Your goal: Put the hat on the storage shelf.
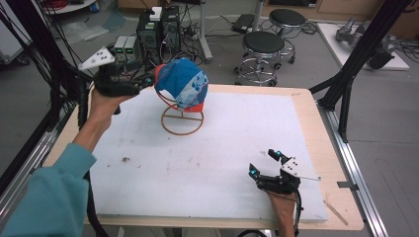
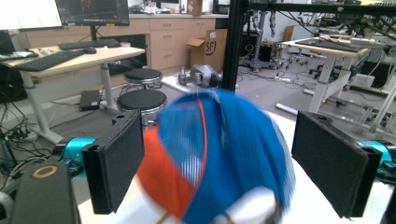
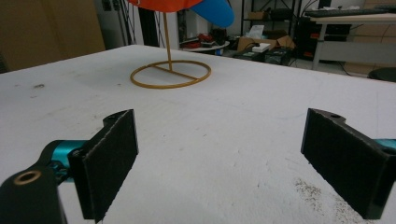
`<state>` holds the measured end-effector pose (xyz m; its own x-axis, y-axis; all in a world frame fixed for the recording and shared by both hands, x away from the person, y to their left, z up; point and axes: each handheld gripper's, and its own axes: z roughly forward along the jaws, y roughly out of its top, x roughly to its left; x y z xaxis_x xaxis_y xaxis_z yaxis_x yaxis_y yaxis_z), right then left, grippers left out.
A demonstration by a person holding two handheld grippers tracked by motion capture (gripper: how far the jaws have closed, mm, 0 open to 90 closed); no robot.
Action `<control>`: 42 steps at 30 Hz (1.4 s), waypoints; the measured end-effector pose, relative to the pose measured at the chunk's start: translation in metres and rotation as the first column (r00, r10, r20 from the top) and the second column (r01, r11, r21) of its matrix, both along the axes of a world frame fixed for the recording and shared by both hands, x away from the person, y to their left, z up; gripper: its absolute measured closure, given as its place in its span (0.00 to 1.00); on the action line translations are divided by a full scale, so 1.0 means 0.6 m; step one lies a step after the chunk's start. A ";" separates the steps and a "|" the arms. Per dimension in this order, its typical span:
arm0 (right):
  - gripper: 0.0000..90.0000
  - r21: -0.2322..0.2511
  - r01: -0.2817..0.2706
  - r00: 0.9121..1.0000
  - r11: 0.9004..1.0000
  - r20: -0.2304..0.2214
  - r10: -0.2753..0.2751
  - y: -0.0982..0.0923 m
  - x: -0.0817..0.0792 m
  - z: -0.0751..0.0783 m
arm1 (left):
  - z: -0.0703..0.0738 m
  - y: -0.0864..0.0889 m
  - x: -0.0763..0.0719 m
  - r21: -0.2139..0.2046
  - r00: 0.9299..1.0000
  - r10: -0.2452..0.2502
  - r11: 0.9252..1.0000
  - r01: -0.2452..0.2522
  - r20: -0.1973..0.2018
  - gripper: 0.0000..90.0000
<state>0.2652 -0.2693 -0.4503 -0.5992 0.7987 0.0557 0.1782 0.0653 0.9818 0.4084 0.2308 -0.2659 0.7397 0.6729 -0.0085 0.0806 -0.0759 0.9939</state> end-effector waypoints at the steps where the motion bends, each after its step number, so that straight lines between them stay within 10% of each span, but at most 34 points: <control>1: 0.11 0.001 0.003 1.000 1.000 -0.003 -0.003 0.000 -0.001 0.000 | -0.010 0.010 -0.012 0.008 1.000 -0.001 1.000 0.001 0.010 0.19; 12: 0.11 0.012 0.006 1.000 1.000 -0.011 -0.006 -0.001 0.001 0.000 | -0.132 0.087 -0.115 0.066 1.000 -0.018 0.998 0.018 -0.005 0.19; 23: 0.11 0.011 0.011 1.000 1.000 -0.013 -0.011 -0.001 0.001 0.000 | -0.248 0.123 -0.199 -0.024 0.998 0.042 0.999 -0.040 0.046 0.19; 42: 0.11 0.019 0.009 1.000 1.000 -0.012 -0.008 -0.002 0.000 0.000 | -0.311 0.129 -0.226 -0.045 0.995 0.091 0.995 -0.089 0.047 0.19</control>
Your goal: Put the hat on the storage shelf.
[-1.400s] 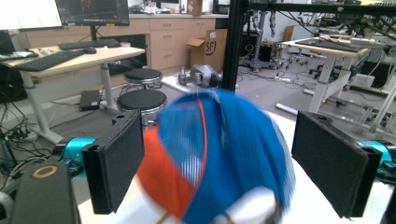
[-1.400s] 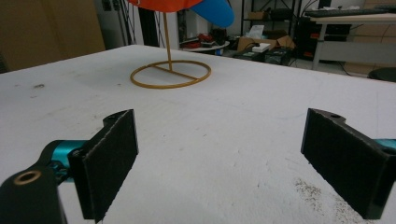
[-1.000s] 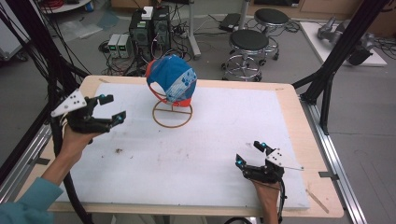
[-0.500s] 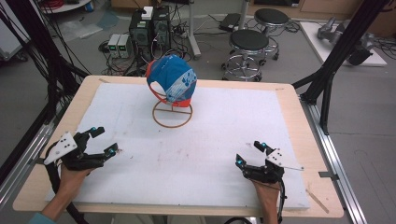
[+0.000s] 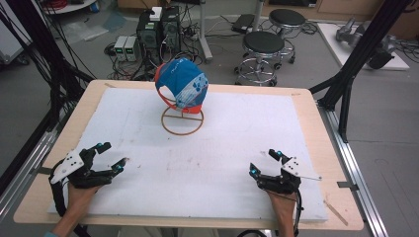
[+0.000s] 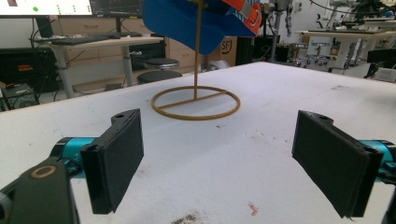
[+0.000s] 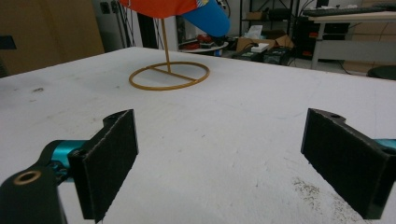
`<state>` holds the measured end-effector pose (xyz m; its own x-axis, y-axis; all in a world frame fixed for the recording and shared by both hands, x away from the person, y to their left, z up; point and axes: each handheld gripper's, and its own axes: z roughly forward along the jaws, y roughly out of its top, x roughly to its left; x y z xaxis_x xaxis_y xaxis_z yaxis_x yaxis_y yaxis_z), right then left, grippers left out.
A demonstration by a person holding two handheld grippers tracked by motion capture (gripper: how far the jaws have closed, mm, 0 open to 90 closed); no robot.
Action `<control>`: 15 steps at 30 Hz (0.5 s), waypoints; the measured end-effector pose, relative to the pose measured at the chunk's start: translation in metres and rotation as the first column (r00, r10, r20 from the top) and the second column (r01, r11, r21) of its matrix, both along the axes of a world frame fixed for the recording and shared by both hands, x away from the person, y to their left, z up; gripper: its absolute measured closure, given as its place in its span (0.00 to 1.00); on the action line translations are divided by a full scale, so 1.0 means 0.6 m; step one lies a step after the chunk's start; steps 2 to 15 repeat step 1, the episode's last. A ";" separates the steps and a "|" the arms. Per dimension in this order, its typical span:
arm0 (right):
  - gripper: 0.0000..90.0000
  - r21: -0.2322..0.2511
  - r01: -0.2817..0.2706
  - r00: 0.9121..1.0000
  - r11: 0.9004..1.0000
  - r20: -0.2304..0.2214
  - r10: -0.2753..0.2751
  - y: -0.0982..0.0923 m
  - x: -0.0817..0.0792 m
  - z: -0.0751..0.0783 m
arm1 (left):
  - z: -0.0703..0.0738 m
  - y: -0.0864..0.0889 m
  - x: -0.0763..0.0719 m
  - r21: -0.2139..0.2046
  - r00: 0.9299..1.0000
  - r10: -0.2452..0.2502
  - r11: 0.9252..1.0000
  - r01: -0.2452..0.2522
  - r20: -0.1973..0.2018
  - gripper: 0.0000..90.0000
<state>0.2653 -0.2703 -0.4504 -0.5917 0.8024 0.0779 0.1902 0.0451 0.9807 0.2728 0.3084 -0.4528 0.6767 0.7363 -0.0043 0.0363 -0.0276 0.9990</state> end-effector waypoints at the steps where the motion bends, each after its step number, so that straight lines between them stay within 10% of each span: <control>1: 0.11 -0.004 0.000 1.000 1.000 0.009 0.000 -0.001 0.001 0.000 | 0.000 0.000 0.000 -0.002 1.000 0.003 1.000 -0.003 0.002 0.19; 15: 0.11 -0.004 0.000 1.000 1.000 0.009 0.000 -0.001 0.001 0.000 | 0.000 0.000 0.000 -0.002 1.000 0.003 1.000 -0.003 0.002 0.19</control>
